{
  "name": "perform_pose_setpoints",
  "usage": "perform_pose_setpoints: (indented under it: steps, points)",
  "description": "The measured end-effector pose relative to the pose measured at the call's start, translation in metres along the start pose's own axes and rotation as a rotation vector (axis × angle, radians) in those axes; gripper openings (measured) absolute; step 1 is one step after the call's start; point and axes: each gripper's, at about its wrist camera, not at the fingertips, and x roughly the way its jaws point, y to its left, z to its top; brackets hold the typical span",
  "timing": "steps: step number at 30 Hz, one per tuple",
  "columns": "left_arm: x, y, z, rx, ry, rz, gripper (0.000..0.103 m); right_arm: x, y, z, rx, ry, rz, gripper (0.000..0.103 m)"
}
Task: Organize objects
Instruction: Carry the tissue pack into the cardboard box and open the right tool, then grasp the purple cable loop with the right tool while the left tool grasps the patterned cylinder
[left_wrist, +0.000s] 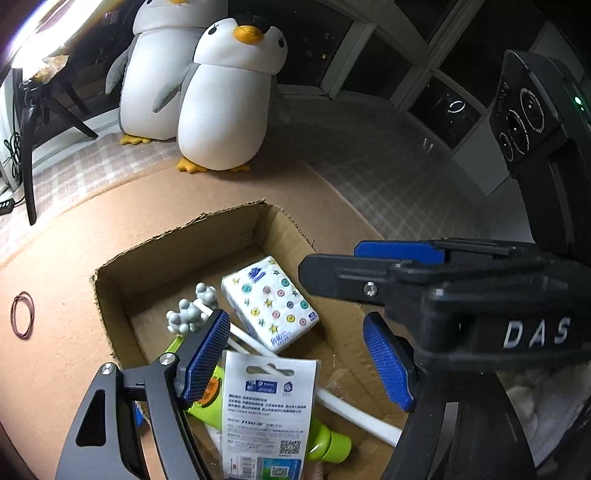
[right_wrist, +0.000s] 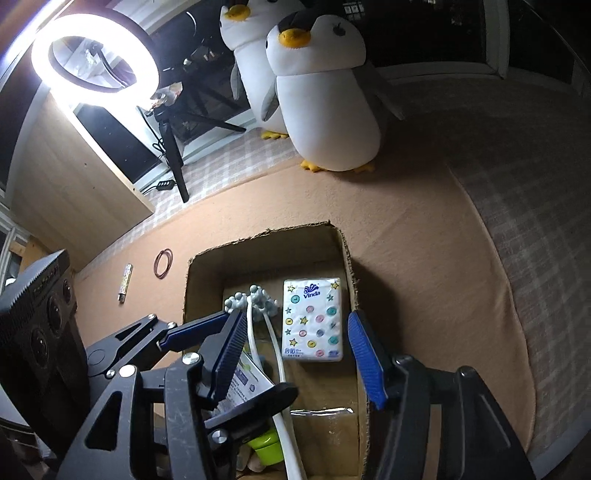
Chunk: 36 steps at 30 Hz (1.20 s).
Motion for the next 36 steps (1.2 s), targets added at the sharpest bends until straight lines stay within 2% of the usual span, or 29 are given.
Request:
perform_pose_setpoints:
  steps: [9,16,28,36]
  points:
    - [-0.025,0.013,-0.017,-0.002,-0.01,0.003,0.078,0.003,0.018,-0.01,0.0,-0.003,-0.007,0.053]
    - [-0.065,0.048,-0.046,-0.042,-0.026,0.057,0.078,-0.007,0.046,-0.026,-0.022,-0.051,-0.012,0.053]
    - [-0.156,0.155,-0.113,-0.213,-0.072,0.196,0.078,0.012,0.125,-0.037,-0.141,-0.045,0.0,0.053]
    - [-0.196,0.221,-0.141,-0.314,-0.073,0.274,0.078,0.037,0.191,-0.036,-0.232,-0.019,0.037,0.053]
